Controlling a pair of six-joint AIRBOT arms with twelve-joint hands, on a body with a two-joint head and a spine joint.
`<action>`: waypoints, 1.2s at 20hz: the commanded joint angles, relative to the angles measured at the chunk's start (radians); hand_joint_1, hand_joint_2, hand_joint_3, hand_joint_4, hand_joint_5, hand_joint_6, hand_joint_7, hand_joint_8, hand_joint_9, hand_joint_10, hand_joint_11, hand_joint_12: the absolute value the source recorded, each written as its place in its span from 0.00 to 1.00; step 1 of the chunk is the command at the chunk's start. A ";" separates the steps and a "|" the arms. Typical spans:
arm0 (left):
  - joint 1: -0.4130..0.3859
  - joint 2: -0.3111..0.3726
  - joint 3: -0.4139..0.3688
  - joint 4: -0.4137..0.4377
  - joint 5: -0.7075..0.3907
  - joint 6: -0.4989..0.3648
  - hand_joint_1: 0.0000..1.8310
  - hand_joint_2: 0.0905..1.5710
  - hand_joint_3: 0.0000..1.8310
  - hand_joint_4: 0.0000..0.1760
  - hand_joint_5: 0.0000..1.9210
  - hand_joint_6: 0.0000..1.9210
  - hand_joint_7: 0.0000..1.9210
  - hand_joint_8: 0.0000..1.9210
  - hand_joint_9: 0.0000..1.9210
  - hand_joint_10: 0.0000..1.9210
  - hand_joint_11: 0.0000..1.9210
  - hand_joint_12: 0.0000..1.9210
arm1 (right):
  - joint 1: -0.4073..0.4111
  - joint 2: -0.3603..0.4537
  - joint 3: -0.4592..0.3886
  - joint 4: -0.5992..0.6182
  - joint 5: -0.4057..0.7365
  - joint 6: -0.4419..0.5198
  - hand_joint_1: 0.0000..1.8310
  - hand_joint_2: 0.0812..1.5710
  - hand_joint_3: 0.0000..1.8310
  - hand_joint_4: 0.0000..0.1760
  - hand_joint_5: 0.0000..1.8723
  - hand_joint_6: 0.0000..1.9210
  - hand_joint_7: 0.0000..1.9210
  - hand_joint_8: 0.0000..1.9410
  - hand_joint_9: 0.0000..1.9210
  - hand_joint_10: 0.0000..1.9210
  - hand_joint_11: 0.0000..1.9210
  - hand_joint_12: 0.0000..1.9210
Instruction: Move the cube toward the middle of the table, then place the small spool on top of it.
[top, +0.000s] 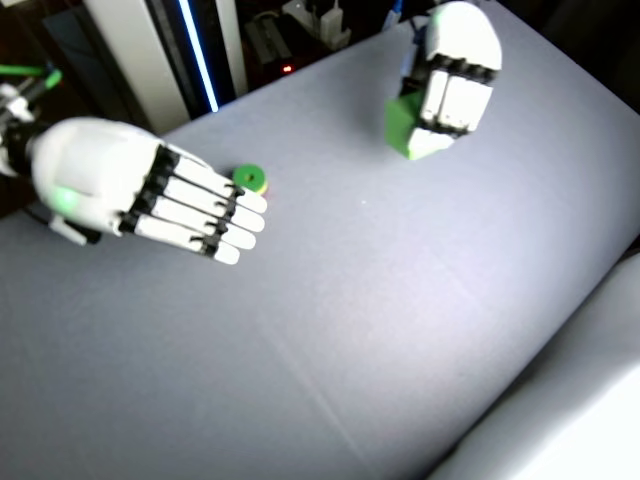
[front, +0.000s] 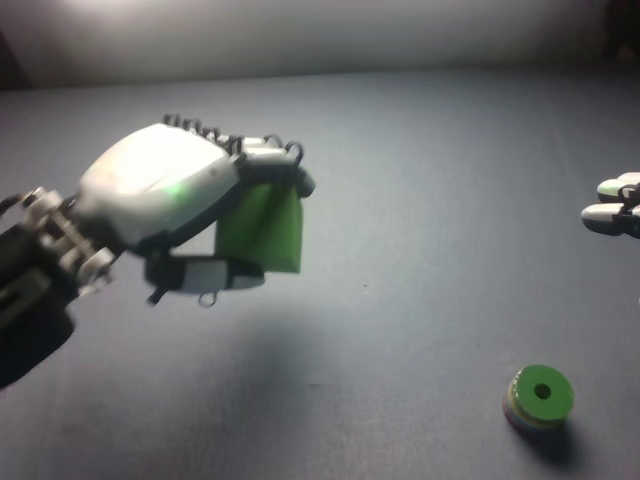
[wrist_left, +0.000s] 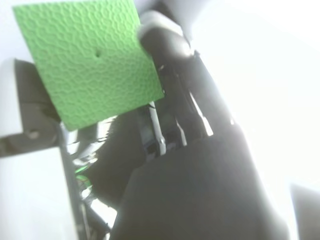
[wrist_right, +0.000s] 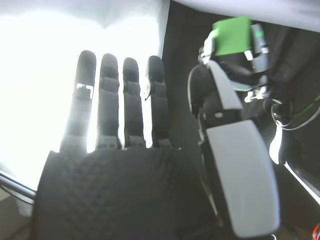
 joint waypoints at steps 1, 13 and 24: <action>-0.027 -0.012 0.009 0.007 -0.079 -0.004 0.68 0.72 0.00 0.00 0.51 0.42 0.43 0.73 0.42 0.50 0.34 0.71 | 0.012 -0.002 0.006 0.011 0.121 0.006 0.35 0.85 0.00 0.00 0.27 0.00 0.20 0.00 0.20 0.00 0.06 0.40; -0.116 -0.230 0.217 -0.046 0.121 -0.004 0.70 0.70 0.00 0.00 0.57 0.25 0.46 0.71 0.46 0.58 0.41 0.69 | 0.054 -0.029 0.030 -0.013 0.103 0.006 0.54 0.84 0.00 0.00 0.32 0.80 0.40 0.00 0.38 0.01 0.18 0.48; -0.094 -0.248 0.235 -0.082 0.141 -0.004 0.50 0.59 0.00 0.66 0.11 0.00 0.09 0.00 0.07 0.00 0.00 0.21 | 0.060 -0.033 0.030 -0.021 0.104 0.011 0.55 0.85 0.00 0.00 0.31 0.81 0.44 0.00 0.45 0.01 0.30 0.45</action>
